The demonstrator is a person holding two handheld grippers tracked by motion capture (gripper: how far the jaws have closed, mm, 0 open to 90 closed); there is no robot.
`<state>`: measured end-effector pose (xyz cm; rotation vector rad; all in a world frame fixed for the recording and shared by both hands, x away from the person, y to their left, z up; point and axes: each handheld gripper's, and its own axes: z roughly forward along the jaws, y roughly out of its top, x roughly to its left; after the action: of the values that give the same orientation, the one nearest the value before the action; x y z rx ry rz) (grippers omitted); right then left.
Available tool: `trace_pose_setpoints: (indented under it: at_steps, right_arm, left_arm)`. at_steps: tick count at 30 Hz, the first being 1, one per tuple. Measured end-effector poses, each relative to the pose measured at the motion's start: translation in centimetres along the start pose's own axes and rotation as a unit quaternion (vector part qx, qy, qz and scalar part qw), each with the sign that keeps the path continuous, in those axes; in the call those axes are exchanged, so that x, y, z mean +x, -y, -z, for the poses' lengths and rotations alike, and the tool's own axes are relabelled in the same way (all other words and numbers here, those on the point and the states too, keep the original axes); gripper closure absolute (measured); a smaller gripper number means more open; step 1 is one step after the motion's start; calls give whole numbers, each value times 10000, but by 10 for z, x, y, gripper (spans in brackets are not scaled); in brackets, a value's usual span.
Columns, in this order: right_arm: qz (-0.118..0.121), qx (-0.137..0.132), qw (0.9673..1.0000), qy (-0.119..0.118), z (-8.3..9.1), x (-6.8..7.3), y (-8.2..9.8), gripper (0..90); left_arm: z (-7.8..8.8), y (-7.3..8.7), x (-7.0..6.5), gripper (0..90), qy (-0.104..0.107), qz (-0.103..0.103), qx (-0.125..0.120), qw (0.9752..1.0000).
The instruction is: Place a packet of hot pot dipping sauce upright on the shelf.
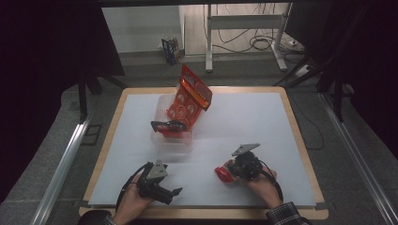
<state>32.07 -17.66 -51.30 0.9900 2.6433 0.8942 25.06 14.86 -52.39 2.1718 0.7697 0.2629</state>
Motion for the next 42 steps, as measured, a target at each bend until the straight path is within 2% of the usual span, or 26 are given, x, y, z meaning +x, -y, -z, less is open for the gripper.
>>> trace_pose_setpoints:
  at_steps: [3,6,7,8,10,12,18,20,24,30,32,33,35,36,37,38,42]
  right_arm:
    - [-57,-169,9998,-9,9,-1,2,811]
    - [-104,-288,9995,74,18,-5,5,774]
    - [-122,-322,9994,93,21,-7,6,758]
    - [-129,-376,9991,161,25,-11,9,728]
    - [-121,-386,9990,213,28,-13,11,716]
    - [-104,-423,9986,305,32,-16,14,680]
    - [-156,-472,9970,599,42,-28,21,580]
    - [-171,-474,9965,671,45,-32,23,541]
    - [-256,-522,9952,786,51,-40,28,442]
    - [-364,-526,9945,833,55,-48,33,375]
    - [-417,-513,9942,851,57,-51,34,345]
    - [-427,-503,9941,865,58,-52,34,330]
    - [-440,-479,9944,831,60,-54,36,296]
    - [-470,-470,9945,808,60,-56,37,289]
    - [-542,-484,9943,778,60,-56,38,276]
    - [-504,-451,9950,733,60,-58,38,267]
    - [-548,-408,9956,647,57,-59,39,244]
  left_arm:
    - [-5,-11,-3,48,164,112,-131,9997]
    - [-11,-22,-10,124,185,17,-158,9997]
    - [-14,-25,-12,124,196,0,-171,9997]
    - [-16,-28,-13,194,256,-4,-194,9995]
    - [-22,-35,-15,226,343,-57,-274,9990]
    - [-28,-42,-17,326,448,-116,-347,9983]
    - [-56,-60,-25,584,763,-324,-339,9960]
    - [-64,-65,-27,679,852,-356,-343,9951]
    - [-77,-77,-31,804,970,-361,-419,9937]
    - [-96,-90,-34,849,1042,-293,-410,9933]
    - [-104,-91,-36,856,1025,-281,-307,9939]
    - [-108,-90,-37,864,998,-380,-189,9941]
    - [-113,-89,-40,898,980,-410,-117,9943]
    - [-116,-88,-41,899,995,-418,-4,9942]
    - [-118,-88,-42,900,966,-429,99,9944]
    - [-119,-87,-43,900,938,-440,123,9945]
    - [-121,-84,-48,900,763,-534,118,9956]
